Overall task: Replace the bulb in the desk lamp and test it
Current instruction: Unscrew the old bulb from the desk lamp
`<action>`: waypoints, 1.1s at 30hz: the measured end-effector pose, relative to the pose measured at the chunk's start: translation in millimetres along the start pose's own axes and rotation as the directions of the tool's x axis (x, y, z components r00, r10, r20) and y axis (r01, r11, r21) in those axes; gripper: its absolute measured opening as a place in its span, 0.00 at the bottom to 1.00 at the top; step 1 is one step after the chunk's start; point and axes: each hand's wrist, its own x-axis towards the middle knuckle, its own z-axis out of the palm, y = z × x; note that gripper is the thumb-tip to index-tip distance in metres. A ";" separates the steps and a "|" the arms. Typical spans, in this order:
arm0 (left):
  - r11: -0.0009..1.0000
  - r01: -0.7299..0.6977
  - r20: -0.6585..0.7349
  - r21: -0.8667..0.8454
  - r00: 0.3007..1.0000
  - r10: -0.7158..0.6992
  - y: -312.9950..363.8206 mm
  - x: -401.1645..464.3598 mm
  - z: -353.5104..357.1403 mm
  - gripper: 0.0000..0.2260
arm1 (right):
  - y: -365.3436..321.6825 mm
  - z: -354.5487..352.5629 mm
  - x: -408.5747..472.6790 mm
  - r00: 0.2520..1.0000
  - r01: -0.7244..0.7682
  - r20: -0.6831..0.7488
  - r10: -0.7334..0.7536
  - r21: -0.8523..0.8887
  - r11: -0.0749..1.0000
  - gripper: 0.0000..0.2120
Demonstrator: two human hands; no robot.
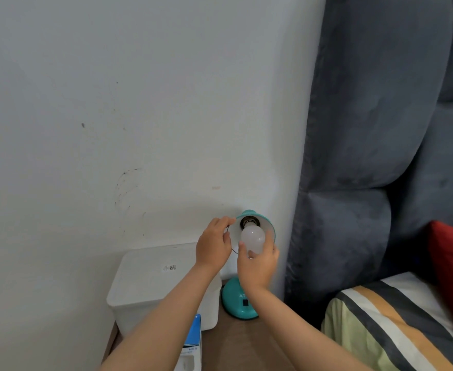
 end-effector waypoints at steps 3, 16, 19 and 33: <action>1.000 -0.005 0.004 0.005 1.000 0.005 0.1 -0.3 0.3 0.16 | -6.3 2.3 3.7 0.995 -0.099 -0.018 0.100 0.040 0.994 0.30; 1.000 -0.007 -0.014 -0.007 1.000 0.007 -1.7 -1.4 2.4 0.16 | 0.1 6.0 5.0 1.000 -0.012 -0.025 0.013 0.046 0.999 0.32; 1.000 0.002 -0.010 -0.002 1.000 -0.002 -1.2 -2.4 2.1 0.16 | -4.5 7.1 7.0 0.998 -0.052 -0.036 0.054 0.057 0.997 0.27; 1.000 0.008 -0.029 -0.009 1.000 -0.008 0.7 -3.3 2.8 0.16 | -4.9 10.6 -3.4 0.996 -0.071 -0.048 0.075 0.090 0.993 0.33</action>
